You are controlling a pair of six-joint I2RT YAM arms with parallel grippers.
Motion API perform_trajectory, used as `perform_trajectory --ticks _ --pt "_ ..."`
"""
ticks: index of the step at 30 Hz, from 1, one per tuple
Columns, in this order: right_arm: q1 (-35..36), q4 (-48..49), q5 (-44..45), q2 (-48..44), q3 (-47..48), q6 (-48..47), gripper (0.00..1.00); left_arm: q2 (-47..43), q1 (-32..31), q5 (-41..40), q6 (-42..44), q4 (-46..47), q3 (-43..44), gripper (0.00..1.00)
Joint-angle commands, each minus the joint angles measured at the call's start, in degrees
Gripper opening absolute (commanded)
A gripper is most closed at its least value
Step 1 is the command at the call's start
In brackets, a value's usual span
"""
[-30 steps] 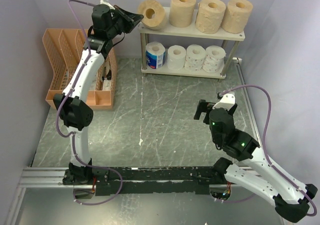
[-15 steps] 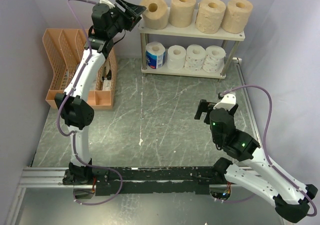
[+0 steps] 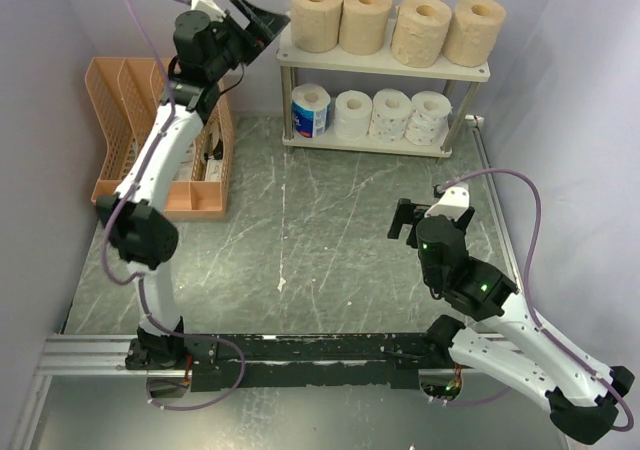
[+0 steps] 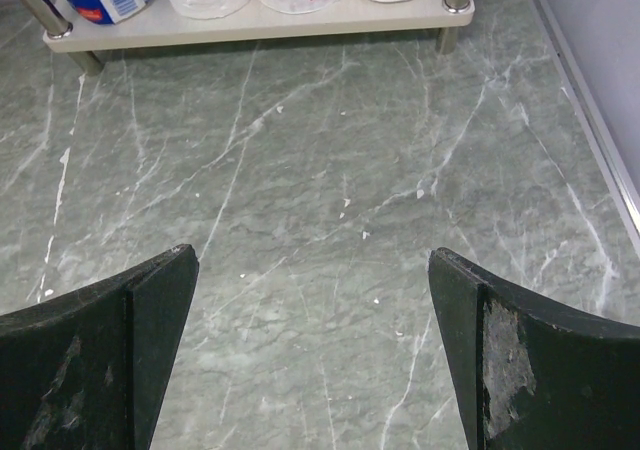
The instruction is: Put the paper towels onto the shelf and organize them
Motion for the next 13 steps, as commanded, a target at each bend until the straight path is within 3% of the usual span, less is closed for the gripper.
perform_trajectory --ticks 1,6,8,10,13 --pt "0.13 0.41 0.97 0.33 1.39 3.07 1.0 -20.3 2.39 1.58 15.75 1.66 -16.7 1.0" --pt "0.11 -11.37 8.65 5.03 7.57 21.49 1.0 -33.57 3.43 -6.14 48.12 -21.14 -23.62 0.99" --pt "0.27 -14.74 9.25 6.67 8.71 26.18 1.0 -41.39 3.45 -13.41 58.97 -23.53 -30.45 0.99" --pt "0.51 -11.26 7.88 6.23 7.38 22.59 1.0 -50.66 3.46 -21.31 64.37 -21.05 -38.75 1.0" --pt "0.54 -11.61 10.27 5.29 8.49 23.36 1.0 -63.23 3.46 -22.16 69.72 -21.88 -46.97 1.0"
